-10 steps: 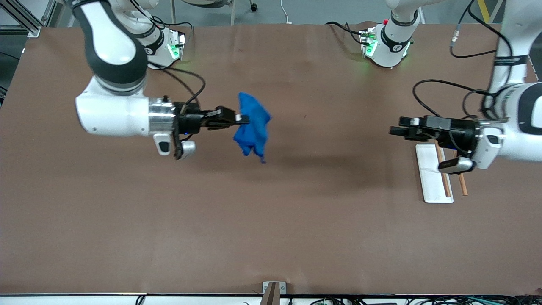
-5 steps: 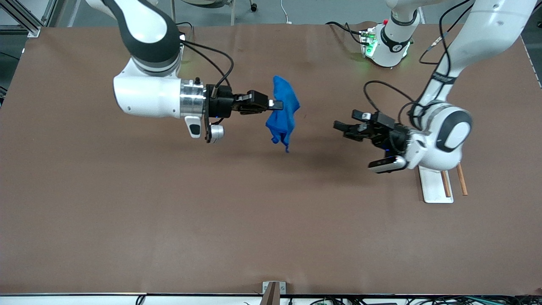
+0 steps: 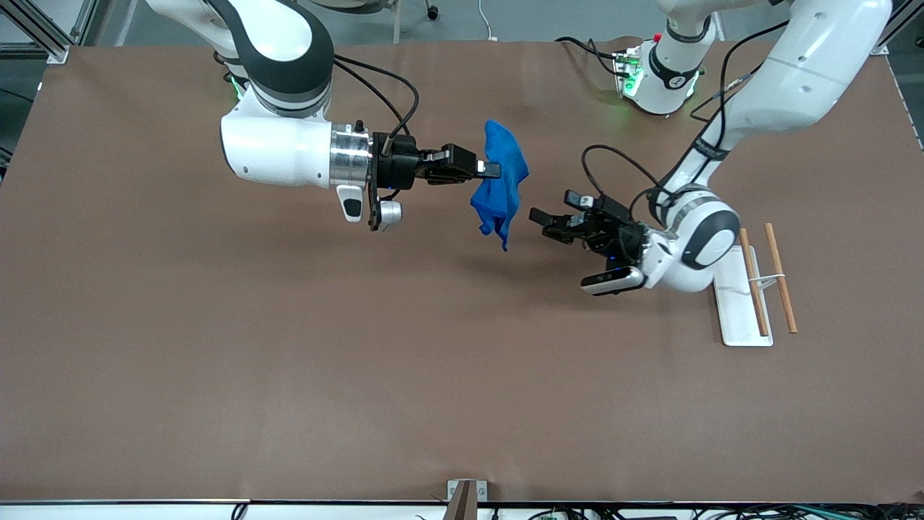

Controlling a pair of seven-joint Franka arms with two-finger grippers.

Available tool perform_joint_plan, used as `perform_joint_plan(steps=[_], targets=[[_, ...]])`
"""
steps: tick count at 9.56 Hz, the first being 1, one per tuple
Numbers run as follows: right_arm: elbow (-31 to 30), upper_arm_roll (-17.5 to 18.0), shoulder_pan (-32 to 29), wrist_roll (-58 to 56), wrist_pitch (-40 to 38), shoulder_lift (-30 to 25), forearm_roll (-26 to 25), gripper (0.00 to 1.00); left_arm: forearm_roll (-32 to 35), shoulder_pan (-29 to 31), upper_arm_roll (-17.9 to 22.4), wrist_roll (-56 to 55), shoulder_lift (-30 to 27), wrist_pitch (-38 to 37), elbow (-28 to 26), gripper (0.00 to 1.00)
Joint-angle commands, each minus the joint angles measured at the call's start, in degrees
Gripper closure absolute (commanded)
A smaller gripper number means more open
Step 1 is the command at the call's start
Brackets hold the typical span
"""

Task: Right arm passes towel to left arm to hang
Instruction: 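Carry the towel toward the left gripper and grasp it with the left gripper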

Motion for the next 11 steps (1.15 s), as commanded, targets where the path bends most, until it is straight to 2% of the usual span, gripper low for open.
perform_joint_plan(steps=[1, 3, 4, 7, 9, 11], targets=[[-0.6, 1.1, 0.6, 0.4, 2.6, -0.4, 1.9, 1.0, -1.3, 0.0, -0.9, 4.3, 4.6, 0.1, -0.5, 0.04], [-0.5, 1.7, 0.7, 0.4, 3.2, -0.5, 4.7, 1.0, -1.8, -1.1, -1.3, 6.5, 6.5, 0.2, -0.7, 0.05], [-0.3, 3.2, 0.4, 0.4, 5.1, -0.5, 5.2, 1.0, -1.8, -1.2, -1.4, 9.2, 8.4, 0.2, -0.7, 0.06], [-0.1, 3.8, 0.6, 0.2, 6.8, -0.5, 6.4, 1.0, -3.0, -2.6, -2.0, 9.6, 8.2, 0.2, -0.8, 0.1], [-0.2, 3.8, 0.4, -0.2, 6.6, -0.3, 6.3, 1.0, -2.9, -1.0, -3.6, 9.6, 7.1, -0.3, -2.6, 0.19], [-0.2, 3.8, 0.4, -0.5, 6.7, 0.4, 6.3, 1.0, -2.6, 0.3, -3.7, 9.4, 6.9, -1.3, -2.6, 0.39]])
